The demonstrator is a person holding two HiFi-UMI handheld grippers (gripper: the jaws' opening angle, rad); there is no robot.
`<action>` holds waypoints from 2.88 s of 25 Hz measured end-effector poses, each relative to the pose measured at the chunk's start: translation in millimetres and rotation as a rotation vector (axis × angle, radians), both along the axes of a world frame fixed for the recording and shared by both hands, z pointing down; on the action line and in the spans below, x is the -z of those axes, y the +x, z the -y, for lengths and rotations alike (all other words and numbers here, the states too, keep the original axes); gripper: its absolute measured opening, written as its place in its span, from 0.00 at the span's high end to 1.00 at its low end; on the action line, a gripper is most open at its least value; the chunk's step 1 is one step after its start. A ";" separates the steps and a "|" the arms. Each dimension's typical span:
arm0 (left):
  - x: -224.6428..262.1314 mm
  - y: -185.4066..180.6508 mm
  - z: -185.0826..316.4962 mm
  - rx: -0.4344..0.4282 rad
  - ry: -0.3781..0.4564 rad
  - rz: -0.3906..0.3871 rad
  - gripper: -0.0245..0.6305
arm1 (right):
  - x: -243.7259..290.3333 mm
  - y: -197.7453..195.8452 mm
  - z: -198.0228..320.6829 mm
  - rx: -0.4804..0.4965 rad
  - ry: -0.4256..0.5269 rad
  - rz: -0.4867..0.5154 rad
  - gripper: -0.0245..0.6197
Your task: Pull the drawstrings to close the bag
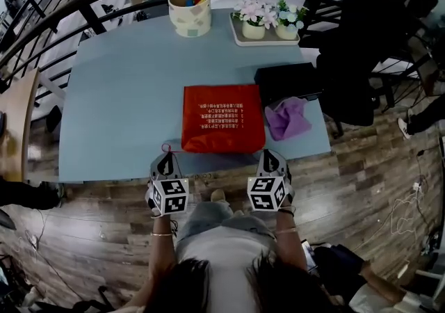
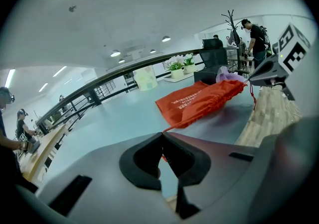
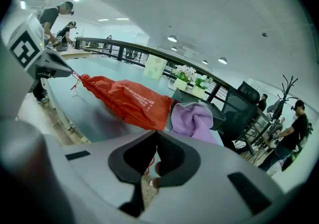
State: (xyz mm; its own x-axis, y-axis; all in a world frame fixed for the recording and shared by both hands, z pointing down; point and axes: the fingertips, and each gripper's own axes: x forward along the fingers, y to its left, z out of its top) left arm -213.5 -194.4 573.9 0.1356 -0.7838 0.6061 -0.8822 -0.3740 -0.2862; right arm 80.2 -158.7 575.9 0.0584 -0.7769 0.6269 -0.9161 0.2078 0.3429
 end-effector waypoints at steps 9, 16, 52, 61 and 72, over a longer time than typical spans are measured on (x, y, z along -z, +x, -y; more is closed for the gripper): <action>6.3 -9.6 8.9 -0.003 0.010 -0.019 0.94 | 9.5 -0.7 6.9 -0.025 0.022 -0.016 0.92; 11.1 -14.2 15.0 0.024 0.022 -0.033 0.94 | 15.2 2.6 13.4 -0.025 0.036 -0.024 0.92; 7.7 -11.2 4.7 0.264 -0.014 -0.019 0.94 | 18.9 74.0 42.1 0.041 0.021 -0.030 0.92; 6.3 -24.2 1.7 0.308 -0.017 -0.021 0.94 | 18.7 81.1 46.9 0.029 0.024 -0.031 0.92; 0.5 -38.4 0.5 0.342 -0.027 -0.030 0.94 | 17.0 90.2 49.3 -0.004 0.020 -0.041 0.92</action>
